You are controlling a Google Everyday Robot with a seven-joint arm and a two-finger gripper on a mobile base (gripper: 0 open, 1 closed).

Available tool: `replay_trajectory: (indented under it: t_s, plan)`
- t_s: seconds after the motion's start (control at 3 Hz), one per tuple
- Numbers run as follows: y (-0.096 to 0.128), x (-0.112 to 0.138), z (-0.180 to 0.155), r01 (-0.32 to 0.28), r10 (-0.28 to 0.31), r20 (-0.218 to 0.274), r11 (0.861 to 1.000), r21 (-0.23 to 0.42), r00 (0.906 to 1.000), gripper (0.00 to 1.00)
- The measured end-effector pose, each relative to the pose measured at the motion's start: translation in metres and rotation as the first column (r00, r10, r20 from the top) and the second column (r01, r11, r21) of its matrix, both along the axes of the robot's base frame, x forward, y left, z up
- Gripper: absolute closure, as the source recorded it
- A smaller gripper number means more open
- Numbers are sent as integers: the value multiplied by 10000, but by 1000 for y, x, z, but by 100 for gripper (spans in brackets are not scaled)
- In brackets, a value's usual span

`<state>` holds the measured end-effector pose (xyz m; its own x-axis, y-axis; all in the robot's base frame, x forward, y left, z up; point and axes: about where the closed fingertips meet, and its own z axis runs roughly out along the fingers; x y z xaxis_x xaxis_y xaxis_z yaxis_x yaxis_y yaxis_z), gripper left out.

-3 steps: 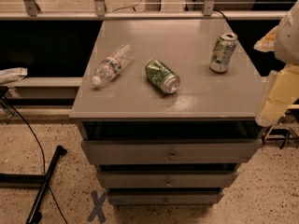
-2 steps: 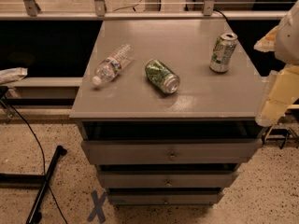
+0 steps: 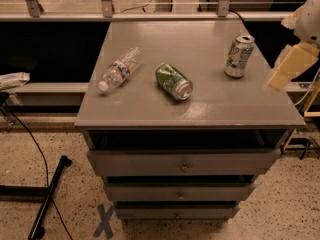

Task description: Move 7up can near green can

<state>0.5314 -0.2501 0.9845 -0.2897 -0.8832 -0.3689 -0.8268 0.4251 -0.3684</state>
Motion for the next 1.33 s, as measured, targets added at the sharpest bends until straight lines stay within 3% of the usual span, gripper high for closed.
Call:
replay_trajectory:
  t_s: [0.33,0.67,1.0,1.33]
  plan:
    - [-21,47,1,761,-894,995,9886,1302,9910,0]
    - [-28,109,5,1188,-1845,2127,9502,2880,9595,0]
    - [-33,163,-2,1502,-2767,2666,8985,4124,9232,0]
    - [-39,195,-16,1817,-3468,2547,8438,5049,9027,0]
